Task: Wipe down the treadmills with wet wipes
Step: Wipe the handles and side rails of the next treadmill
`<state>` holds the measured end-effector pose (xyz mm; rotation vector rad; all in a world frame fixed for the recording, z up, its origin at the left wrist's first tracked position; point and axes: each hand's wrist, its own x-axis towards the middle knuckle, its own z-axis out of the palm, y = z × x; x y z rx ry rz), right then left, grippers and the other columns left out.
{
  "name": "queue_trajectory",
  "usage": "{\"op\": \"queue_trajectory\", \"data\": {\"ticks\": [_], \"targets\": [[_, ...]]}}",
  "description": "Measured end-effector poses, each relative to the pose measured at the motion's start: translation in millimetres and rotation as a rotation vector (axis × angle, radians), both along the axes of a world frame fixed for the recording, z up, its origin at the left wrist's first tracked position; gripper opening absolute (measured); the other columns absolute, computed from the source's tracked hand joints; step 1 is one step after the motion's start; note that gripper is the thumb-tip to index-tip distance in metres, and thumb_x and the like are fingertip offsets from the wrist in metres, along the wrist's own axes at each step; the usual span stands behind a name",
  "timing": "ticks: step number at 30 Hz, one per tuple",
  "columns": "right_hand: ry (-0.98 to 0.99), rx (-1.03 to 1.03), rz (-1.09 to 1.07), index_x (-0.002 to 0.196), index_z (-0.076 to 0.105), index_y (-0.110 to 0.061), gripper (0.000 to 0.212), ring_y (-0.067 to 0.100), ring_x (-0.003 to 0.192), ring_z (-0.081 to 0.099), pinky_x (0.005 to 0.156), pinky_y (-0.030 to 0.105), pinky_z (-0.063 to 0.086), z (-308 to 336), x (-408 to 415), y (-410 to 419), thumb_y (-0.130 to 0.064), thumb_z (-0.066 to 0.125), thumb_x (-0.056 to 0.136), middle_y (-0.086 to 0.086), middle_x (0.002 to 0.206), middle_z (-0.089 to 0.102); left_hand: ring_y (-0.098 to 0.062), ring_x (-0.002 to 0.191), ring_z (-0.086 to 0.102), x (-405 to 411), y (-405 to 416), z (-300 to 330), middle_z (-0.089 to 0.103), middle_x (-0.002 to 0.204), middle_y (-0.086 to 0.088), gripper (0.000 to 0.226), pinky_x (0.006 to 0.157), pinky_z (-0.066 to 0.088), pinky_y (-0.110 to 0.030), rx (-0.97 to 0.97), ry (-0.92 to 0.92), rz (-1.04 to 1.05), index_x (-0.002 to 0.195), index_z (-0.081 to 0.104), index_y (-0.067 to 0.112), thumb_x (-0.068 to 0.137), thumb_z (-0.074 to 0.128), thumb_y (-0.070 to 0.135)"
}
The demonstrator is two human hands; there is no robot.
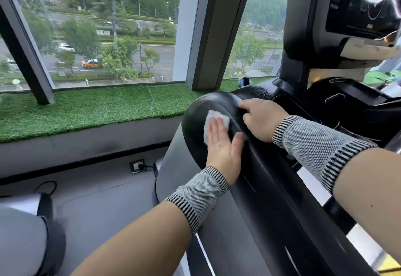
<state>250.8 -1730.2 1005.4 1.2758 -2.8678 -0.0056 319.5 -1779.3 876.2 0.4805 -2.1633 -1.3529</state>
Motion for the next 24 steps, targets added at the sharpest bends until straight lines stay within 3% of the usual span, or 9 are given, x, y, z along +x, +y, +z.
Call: {"op": "queue_trajectory", "data": {"ticks": [3, 5, 7, 10, 14, 17, 19, 24], "targets": [[0.011, -0.008, 0.009, 0.127, 0.057, -0.012, 0.038, 0.026, 0.126, 0.045, 0.107, 0.031, 0.032, 0.9, 1.4, 4.3, -0.012, 0.038, 0.094, 0.009, 0.135, 0.053, -0.008, 0.139, -0.024, -3.5, -7.5, 4.5, -0.016, 0.153, 0.006, 0.076, 0.112, -0.017, -0.02, -0.089, 0.026, -0.042, 0.151, -0.003, 0.006, 0.088, 0.013, 0.046], [0.02, -0.003, 0.007, 0.128, 0.057, -0.013, 0.039, 0.026, 0.127, 0.045, 0.106, 0.03, 0.032, 3.1, 2.9, 8.5, -0.011, 0.038, 0.094, 0.01, 0.135, 0.053, -0.019, 0.146, -0.015, -7.4, -20.3, -1.3, -0.01, 0.157, -0.007, 0.07, 0.116, -0.013, -0.026, -0.056, -0.011, 0.008, 0.151, 0.006, 0.0, 0.094, 0.016, 0.039], [0.018, 0.007, -0.004, 0.127, 0.058, -0.014, 0.039, 0.026, 0.125, 0.046, 0.105, 0.03, 0.034, 4.5, 4.3, 13.4, -0.011, 0.038, 0.094, 0.01, 0.134, 0.055, -0.029, 0.148, -0.003, -8.9, -28.0, -11.9, 0.001, 0.158, -0.021, 0.061, 0.119, -0.005, -0.033, 0.09, -0.06, 0.092, 0.147, 0.014, -0.008, 0.101, 0.022, 0.032], [0.015, 0.005, -0.005, 0.126, 0.059, -0.015, 0.038, 0.026, 0.123, 0.048, 0.105, 0.032, 0.036, 3.3, 4.3, 21.3, -0.012, 0.038, 0.094, 0.009, 0.132, 0.056, -0.033, 0.146, 0.005, -4.6, -16.6, -25.5, 0.011, 0.154, -0.027, 0.083, 0.119, 0.003, -0.04, 0.29, -0.051, 0.155, 0.145, 0.017, -0.011, 0.09, 0.025, 0.051], [0.004, -0.016, -0.015, 0.131, 0.055, -0.016, 0.04, 0.025, 0.126, 0.046, 0.107, 0.03, 0.034, -0.3, 4.5, 25.6, -0.013, 0.039, 0.095, 0.009, 0.135, 0.054, -0.012, 0.143, -0.022, 4.5, 11.5, -23.4, -0.019, 0.158, -0.012, 0.075, 0.114, -0.017, -0.022, 0.25, -0.09, 0.051, 0.149, -0.009, 0.0, 0.099, 0.022, 0.046], [0.009, -0.019, -0.022, 0.124, 0.06, -0.013, 0.037, 0.027, 0.122, 0.049, 0.104, 0.033, 0.037, 0.0, 5.6, 23.3, -0.011, 0.039, 0.093, 0.01, 0.131, 0.057, 0.001, 0.134, -0.025, 5.9, 16.2, -11.2, -0.018, 0.15, 0.009, 0.078, 0.102, -0.022, -0.006, 0.077, 0.036, 0.003, 0.15, -0.008, 0.006, 0.089, 0.014, 0.049], [0.013, -0.017, -0.022, 0.123, 0.061, -0.012, 0.037, 0.028, 0.122, 0.049, 0.104, 0.034, 0.037, 0.6, 6.8, 22.7, -0.011, 0.039, 0.093, 0.01, 0.13, 0.058, -0.001, 0.138, -0.022, 1.2, 6.0, -9.3, -0.015, 0.15, 0.01, 0.075, 0.1, -0.022, -0.004, 0.075, 0.05, -0.011, 0.151, -0.004, 0.006, 0.09, 0.014, 0.047], [0.001, -0.02, -0.017, 0.126, 0.059, -0.013, 0.038, 0.027, 0.124, 0.048, 0.105, 0.032, 0.036, 1.1, 8.3, 26.8, -0.012, 0.039, 0.093, 0.01, 0.133, 0.055, -0.016, 0.147, -0.012, -5.7, -15.6, -18.1, -0.01, 0.159, -0.011, 0.06, 0.118, -0.01, -0.029, 0.446, -0.02, 0.099, 0.149, -0.004, -0.001, 0.106, 0.021, 0.033]]}}
